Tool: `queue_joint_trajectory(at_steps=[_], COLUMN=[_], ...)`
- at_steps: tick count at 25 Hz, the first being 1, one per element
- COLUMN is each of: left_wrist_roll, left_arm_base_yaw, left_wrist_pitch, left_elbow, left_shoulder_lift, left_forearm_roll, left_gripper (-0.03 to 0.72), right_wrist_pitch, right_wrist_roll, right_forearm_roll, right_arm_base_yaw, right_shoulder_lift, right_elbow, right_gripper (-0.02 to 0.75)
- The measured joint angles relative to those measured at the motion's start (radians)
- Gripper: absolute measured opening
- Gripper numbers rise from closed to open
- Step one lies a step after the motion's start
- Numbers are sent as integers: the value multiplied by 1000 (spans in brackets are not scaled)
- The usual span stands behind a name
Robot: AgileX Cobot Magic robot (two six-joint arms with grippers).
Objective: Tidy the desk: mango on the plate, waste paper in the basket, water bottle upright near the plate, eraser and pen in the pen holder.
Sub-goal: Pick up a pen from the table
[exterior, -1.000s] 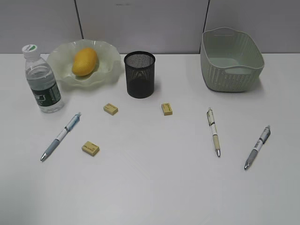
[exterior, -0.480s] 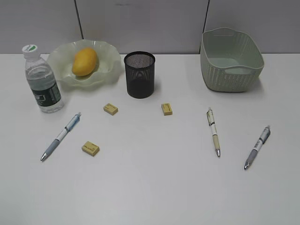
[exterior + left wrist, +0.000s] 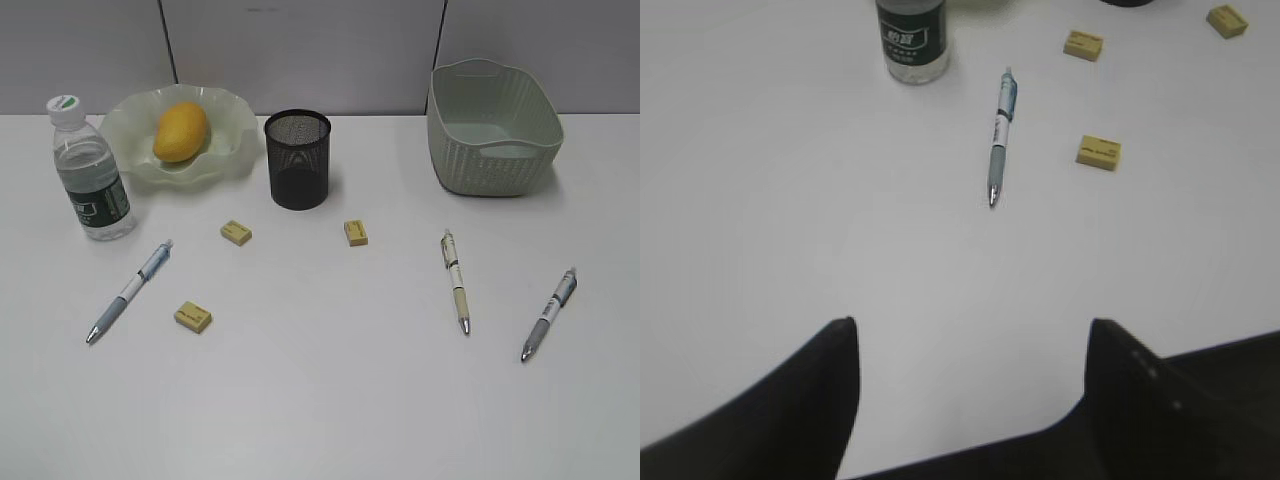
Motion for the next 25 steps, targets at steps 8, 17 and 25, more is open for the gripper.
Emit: queue_joint_trajectory(at_steps=[8,17,25], left_wrist_roll=[7,8,10], left_arm_base_yaw=[0,0,0], left_wrist_pitch=[0,-1,-1], left_elbow=[0,0,0], left_shoulder_lift=[0,-123,-188], left_forearm_roll=[-6,-6,-6], left_gripper=[533,531,515], right_wrist_pitch=[-9,-178,-215], right_wrist_roll=[3,11,46], right_forearm_roll=[0,20,58], right_arm_base_yaw=[0,0,0], right_shoulder_lift=[294,716,1054], right_elbow=[-4,-47,-159], right_gripper=[567,567,567])
